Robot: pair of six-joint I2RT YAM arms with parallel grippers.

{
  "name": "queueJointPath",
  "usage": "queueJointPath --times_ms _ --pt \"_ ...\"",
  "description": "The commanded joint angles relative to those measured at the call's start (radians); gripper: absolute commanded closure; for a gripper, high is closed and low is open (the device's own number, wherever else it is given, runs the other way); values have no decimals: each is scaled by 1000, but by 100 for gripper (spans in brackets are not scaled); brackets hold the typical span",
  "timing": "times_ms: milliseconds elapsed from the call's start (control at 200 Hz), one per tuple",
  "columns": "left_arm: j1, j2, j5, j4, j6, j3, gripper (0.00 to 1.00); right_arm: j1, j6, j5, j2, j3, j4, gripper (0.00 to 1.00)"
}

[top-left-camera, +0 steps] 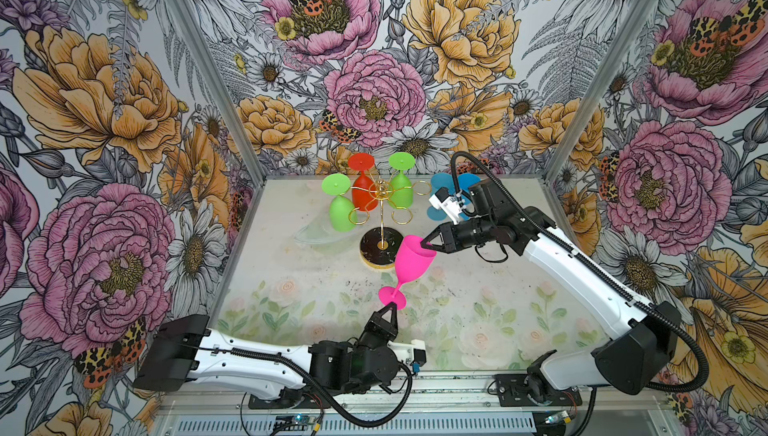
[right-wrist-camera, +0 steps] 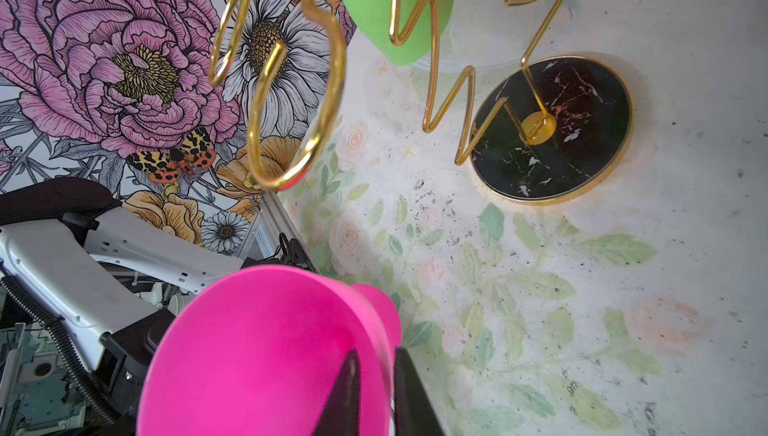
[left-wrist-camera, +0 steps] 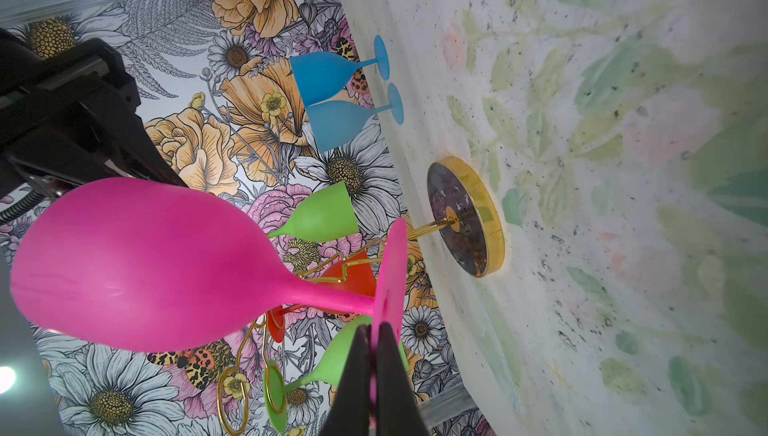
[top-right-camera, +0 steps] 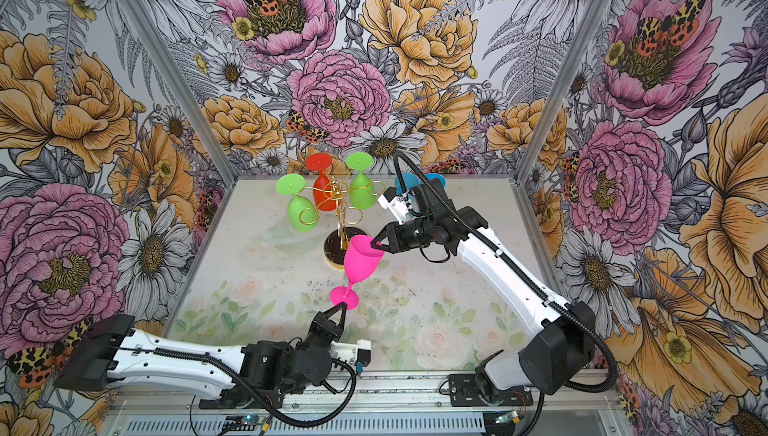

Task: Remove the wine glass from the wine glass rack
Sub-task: 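Open the left gripper off the foot while the right lifts the magenta glass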

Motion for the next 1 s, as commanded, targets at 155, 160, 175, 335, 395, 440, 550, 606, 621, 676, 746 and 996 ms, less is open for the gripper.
queueJointPath --times_ms 155,160,175,335,395,440,550,606,621,676,746,996 --pt "-7 -11 -45 45 3 -19 100 8 -27 10 15 24 -6 98" --pt "-7 -10 -45 45 2 -19 100 9 -28 9 16 24 -6 98" --pt "-7 -11 -43 45 1 -21 99 8 -29 10 15 25 -7 99" --pt "-7 -5 -35 45 -13 -41 93 9 -32 29 10 26 -7 100" --pt "-9 0 -35 45 -26 -46 89 8 -32 45 6 27 -7 100" --pt "-9 1 -30 45 -40 -49 86 9 -34 60 3 29 -7 100" --pt "-14 -5 -7 44 -87 -57 76 9 -36 107 -7 36 -7 100" --pt "-19 -5 0 43 -108 -60 71 7 -38 129 -11 41 -7 100" --pt "-19 -5 2 44 -113 -61 70 7 -38 134 -13 42 -8 100" --pt "-21 -2 6 44 -137 -60 67 6 -37 154 -15 48 -7 100" --pt "-21 2 14 44 -168 -59 63 4 -41 178 -21 55 -7 100" --pt "-22 15 43 43 -278 -48 51 -7 -58 266 -43 57 -6 100"
